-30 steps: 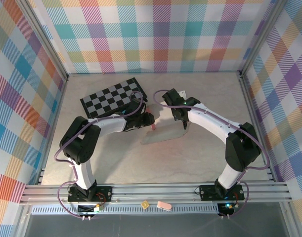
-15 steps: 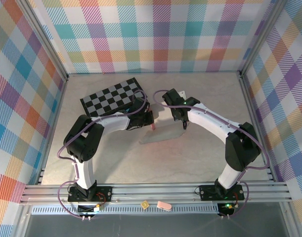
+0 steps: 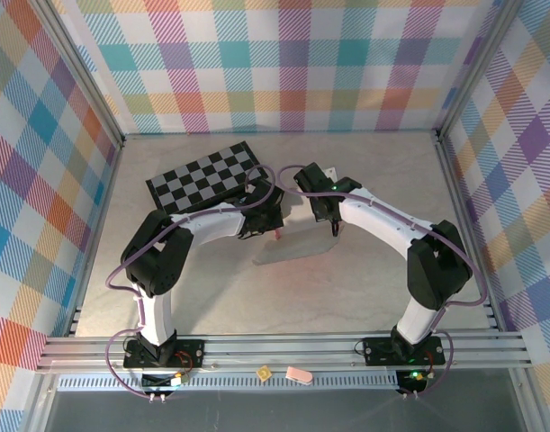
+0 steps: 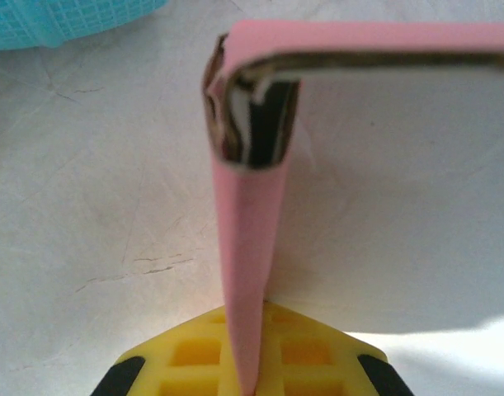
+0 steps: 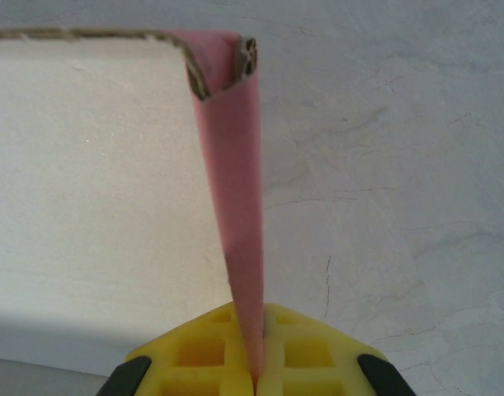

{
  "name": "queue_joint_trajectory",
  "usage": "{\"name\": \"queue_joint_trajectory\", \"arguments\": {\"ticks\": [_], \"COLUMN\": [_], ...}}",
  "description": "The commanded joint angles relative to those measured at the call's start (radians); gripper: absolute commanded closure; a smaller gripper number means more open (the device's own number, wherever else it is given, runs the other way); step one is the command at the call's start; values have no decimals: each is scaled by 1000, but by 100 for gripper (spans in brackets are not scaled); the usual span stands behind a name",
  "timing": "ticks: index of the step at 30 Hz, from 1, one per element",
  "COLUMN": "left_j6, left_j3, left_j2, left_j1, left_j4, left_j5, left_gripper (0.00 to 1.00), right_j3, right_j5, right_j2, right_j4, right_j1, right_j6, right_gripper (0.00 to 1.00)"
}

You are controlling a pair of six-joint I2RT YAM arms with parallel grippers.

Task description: Fold the paper box

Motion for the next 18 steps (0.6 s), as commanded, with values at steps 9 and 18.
{"name": "queue_joint_trajectory", "arguments": {"ticks": [9,18], "left_j6": [7,15], "left_j3": [-1,30], "left_j2": [-123,-243], "left_j1": [-8,9], "left_j4": [-58,-186], "left_j5": [-18,61], "left_gripper": [61,47], "right_j3": [48,61], "right_j5": [6,4], "right_j2": [10,31], "right_j4": [-41,-60], "right_j1": [-9,-21], "right_j6": [21,39], "right_gripper": [100,100]}}
